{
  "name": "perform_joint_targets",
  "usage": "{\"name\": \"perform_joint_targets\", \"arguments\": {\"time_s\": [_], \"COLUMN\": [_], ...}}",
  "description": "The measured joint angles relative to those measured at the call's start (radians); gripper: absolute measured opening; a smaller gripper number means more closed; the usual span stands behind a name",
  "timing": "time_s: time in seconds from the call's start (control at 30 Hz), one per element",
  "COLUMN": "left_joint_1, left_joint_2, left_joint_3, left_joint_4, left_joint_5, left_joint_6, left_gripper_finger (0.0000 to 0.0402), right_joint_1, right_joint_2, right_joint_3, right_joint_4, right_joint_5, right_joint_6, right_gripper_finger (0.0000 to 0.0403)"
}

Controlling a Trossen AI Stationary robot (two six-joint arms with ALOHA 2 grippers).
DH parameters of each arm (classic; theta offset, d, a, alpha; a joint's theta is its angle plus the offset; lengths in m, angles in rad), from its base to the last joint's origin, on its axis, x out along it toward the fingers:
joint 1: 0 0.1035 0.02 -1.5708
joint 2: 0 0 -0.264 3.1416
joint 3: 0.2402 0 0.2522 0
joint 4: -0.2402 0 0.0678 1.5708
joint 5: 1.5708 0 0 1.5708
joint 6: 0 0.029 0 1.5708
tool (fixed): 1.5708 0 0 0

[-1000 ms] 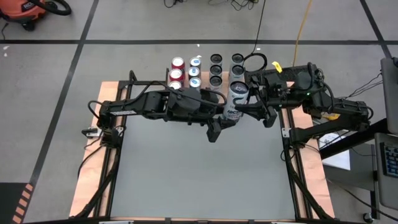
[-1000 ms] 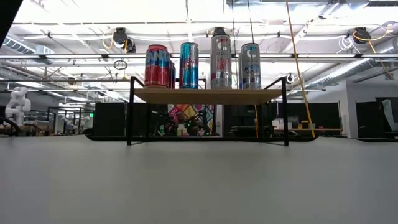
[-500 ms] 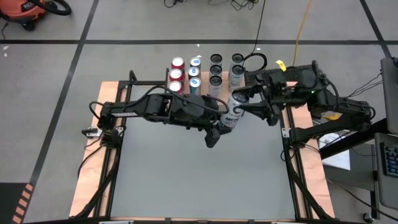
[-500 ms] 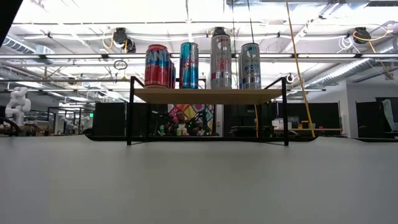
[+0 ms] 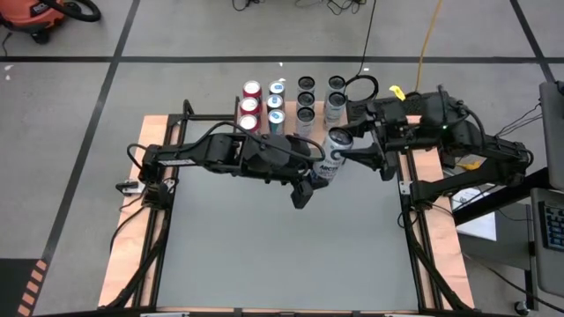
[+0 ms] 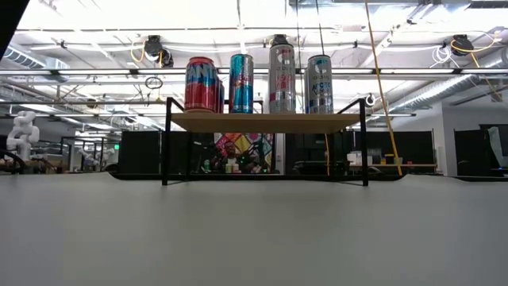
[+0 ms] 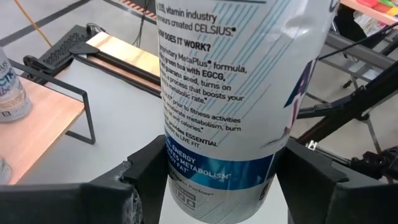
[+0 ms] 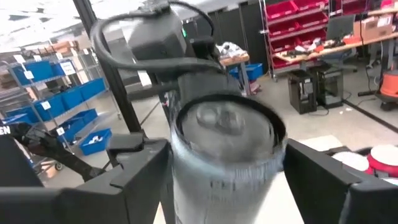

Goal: Place canned beverage on shelf
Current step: Put the white-blue soda can on the shelf aligned with the other white-blue soda cans

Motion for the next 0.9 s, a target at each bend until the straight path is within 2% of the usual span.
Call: {"name": "perform_joint_targets", "arguments": {"time_s": [0.33,0.9], "left_joint_1": [0.001,0.001], "left_joint_2": [0.006,0.006], "left_joint_3": [0.0,0.001], "left_joint_4": [0.004,0.0], "left_joint_5": [-0.03,-0.051], "left_joint_6": [0.005,0.007], "left_gripper_finger": [0.0244,0.0244], "right_joint_1": [0.0,0.0], "right_joint_2": [0.032,0.029], "right_joint_3": [0.0,-0.002], "right_joint_4": [0.001,0.027], "right_joint_5": [-0.002,-0.005], "right_joint_6": [0.023,0.008], "right_gripper_finger": [0.0283,0.0223]}}
